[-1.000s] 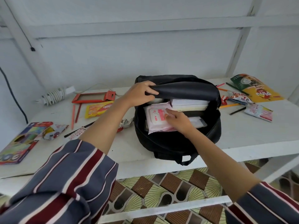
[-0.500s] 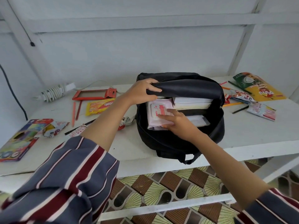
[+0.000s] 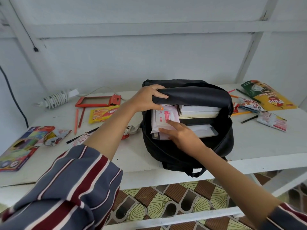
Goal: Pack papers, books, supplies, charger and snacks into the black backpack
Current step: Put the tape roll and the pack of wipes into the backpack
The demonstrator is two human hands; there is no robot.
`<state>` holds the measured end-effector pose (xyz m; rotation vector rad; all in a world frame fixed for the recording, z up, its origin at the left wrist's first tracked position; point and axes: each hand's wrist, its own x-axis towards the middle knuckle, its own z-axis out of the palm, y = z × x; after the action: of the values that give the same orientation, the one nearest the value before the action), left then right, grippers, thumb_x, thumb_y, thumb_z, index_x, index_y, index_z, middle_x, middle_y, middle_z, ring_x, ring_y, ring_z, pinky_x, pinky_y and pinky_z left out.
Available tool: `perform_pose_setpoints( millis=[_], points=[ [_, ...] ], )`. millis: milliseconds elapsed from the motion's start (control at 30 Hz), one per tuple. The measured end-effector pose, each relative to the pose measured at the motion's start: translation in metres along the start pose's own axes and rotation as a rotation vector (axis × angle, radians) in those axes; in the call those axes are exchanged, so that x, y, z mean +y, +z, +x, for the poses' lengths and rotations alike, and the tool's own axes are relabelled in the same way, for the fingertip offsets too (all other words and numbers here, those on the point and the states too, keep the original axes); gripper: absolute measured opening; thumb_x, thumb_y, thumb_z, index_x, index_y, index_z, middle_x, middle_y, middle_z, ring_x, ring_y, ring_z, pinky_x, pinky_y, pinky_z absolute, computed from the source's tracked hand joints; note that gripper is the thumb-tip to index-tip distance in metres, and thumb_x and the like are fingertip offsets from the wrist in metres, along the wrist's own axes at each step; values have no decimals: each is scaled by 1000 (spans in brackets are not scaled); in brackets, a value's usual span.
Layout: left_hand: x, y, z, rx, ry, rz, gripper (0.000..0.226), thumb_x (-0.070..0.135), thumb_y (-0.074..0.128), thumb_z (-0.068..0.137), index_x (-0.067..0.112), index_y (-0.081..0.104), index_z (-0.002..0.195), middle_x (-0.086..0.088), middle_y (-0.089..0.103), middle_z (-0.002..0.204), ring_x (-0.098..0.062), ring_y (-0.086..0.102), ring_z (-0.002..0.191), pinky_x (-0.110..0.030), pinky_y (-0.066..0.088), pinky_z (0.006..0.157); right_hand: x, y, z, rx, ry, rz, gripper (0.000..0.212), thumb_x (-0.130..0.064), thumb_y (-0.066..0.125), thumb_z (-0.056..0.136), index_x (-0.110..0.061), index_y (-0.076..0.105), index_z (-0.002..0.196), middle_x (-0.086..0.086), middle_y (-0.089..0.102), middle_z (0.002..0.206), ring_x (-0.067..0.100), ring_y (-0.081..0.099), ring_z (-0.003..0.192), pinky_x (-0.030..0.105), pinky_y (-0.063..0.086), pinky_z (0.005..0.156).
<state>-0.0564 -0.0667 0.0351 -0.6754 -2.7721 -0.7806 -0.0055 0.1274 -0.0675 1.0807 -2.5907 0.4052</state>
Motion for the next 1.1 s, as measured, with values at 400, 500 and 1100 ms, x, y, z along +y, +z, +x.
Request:
perform_pose_setpoints(
  millis=[400, 500, 1100],
  points=[
    [-2, -2, 2, 9, 26, -7, 43, 13, 76, 74, 18, 66, 116, 0, 48, 137, -14, 44, 125, -31, 34, 106, 16, -1, 38, -105, 94, 71, 46, -16, 49, 95, -27, 41, 140, 12, 23, 154, 35, 29, 138, 43, 31, 110],
    [-2, -2, 3, 12, 32, 2, 43, 14, 76, 74, 18, 66, 116, 0, 48, 137, -14, 44, 125, -29, 33, 105, 14, -4, 37, -129, 109, 14, 47, -26, 43, 98, -32, 32, 143, 9, 18, 156, 34, 20, 142, 44, 22, 115],
    [-8, 2, 6, 29, 32, -46, 38, 12, 74, 76, 17, 68, 113, 2, 49, 136, -12, 45, 123, -25, 33, 104, 25, 5, 43, -165, 88, 134, 46, -37, 57, 90, -25, 50, 134, 0, 31, 151, 21, 18, 143, 30, 19, 116]
  ],
)
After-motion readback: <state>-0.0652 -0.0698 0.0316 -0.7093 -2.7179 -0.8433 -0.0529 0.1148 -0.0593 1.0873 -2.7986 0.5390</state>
